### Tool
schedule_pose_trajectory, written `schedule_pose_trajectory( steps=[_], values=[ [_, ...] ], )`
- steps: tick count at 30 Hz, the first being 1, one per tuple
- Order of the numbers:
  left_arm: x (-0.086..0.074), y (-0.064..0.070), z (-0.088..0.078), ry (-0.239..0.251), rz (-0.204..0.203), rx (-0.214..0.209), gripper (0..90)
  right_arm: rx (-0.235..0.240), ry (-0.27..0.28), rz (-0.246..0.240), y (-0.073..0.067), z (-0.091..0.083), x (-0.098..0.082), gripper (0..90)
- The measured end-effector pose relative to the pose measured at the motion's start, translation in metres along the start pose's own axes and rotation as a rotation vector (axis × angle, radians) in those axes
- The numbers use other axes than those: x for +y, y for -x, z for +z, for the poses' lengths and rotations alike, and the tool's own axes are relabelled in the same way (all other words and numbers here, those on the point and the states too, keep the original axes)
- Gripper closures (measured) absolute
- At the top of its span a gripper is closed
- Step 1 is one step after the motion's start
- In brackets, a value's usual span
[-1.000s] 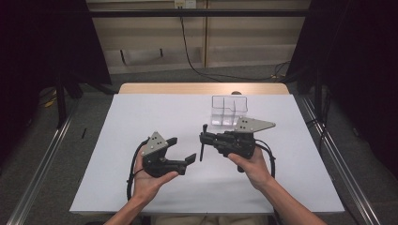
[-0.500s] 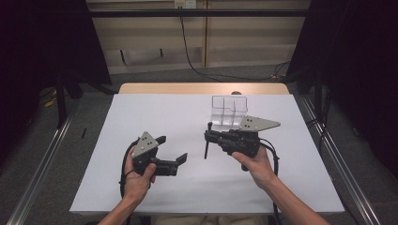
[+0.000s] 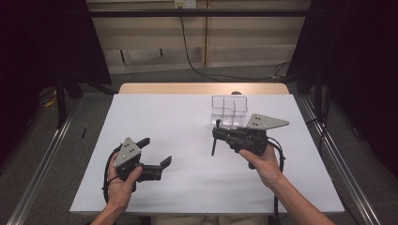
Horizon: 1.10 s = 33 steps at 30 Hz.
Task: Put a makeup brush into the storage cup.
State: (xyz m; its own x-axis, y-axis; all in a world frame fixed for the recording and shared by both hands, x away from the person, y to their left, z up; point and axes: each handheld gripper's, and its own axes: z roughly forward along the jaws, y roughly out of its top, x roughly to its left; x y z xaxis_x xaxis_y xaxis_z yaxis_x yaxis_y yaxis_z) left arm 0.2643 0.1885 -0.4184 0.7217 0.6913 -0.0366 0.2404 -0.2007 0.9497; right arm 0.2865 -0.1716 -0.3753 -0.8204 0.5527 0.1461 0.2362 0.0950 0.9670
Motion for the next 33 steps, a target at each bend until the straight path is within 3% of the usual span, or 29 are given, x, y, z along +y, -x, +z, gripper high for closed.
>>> schedule_pose_trajectory(
  steps=[2,7,11,16,23,25,27,33],
  values=[
    [-0.004,-0.004,-0.004,0.013,-0.035,0.006,1.2,-0.003,-0.003,-0.001,0.002,0.0,0.0,84.2],
    [-0.012,-0.01,-0.013,0.014,-0.044,0.018,1.0,-0.019,-0.006,-0.002,0.007,-0.001,0.0,84.2],
    [-0.018,-0.015,-0.022,0.011,-0.083,0.006,0.8,-0.04,-0.012,-0.008,0.011,-0.002,-0.001,84.2],
    [-0.026,-0.016,-0.031,0.028,-0.077,0.018,1.8,-0.049,-0.008,0.003,0.018,0.0,-0.002,84.2],
    [-0.034,-0.021,-0.034,0.059,-0.105,0.025,2.7,-0.071,-0.007,0.017,0.027,0.001,-0.003,84.1],
    [-0.036,-0.023,-0.034,0.079,-0.093,0.046,2.8,-0.075,-0.002,0.023,0.03,0.001,-0.003,84.2],
    [-0.038,-0.025,-0.035,0.104,-0.107,0.066,1.9,-0.081,0.0,0.028,0.032,0.0,-0.002,84.2],
    [-0.043,-0.029,-0.039,0.096,-0.109,0.078,2.2,-0.106,0.014,0.033,0.04,-0.005,0.001,84.2]
  ],
)
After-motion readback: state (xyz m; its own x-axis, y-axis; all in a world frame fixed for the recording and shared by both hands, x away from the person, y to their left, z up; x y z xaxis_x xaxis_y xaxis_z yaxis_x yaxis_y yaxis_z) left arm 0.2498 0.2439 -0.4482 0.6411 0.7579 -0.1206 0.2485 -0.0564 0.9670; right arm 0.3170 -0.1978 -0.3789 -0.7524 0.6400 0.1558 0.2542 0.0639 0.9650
